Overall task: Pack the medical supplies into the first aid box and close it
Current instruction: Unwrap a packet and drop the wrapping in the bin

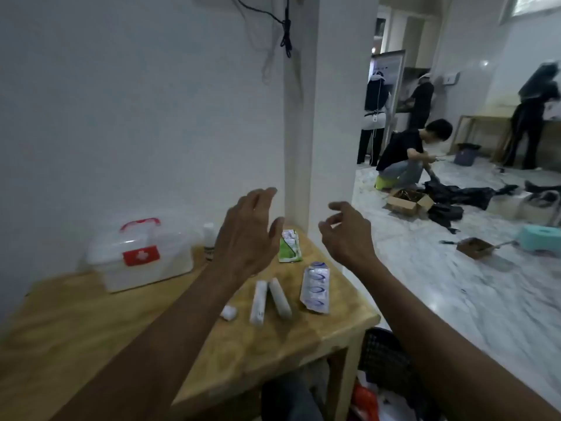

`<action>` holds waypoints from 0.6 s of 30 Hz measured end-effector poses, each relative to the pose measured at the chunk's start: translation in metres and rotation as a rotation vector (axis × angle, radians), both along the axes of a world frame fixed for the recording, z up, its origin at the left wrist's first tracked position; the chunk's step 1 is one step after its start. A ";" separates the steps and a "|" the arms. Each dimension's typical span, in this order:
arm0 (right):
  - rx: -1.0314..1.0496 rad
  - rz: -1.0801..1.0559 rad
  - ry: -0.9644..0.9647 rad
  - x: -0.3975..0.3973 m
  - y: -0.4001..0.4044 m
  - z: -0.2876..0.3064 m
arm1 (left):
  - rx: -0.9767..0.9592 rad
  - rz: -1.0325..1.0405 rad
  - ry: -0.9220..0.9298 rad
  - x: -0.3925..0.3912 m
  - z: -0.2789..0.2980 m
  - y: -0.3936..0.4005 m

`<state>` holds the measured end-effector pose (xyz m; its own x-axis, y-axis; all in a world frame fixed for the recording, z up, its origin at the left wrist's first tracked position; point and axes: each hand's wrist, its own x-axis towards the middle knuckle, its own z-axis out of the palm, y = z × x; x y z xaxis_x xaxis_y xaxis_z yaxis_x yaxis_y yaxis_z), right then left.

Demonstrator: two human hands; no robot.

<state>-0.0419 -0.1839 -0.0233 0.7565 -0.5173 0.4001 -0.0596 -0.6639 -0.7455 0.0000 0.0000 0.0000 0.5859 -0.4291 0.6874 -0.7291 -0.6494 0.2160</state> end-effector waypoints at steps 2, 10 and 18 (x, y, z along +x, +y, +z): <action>0.023 -0.025 0.079 -0.001 -0.013 -0.019 | -0.002 -0.049 0.136 0.006 -0.014 -0.022; 0.119 0.001 0.321 0.018 -0.048 -0.102 | 0.039 0.100 0.542 0.072 -0.092 -0.092; -0.045 -0.020 0.412 0.052 -0.062 -0.127 | 0.115 0.482 0.759 0.140 -0.132 -0.134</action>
<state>0.0097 -0.2454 -0.1504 0.8480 -0.5226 0.0885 -0.3601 -0.6907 -0.6271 0.1397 -0.1340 -0.1322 0.9980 -0.0625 0.0109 -0.0609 -0.8947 0.4424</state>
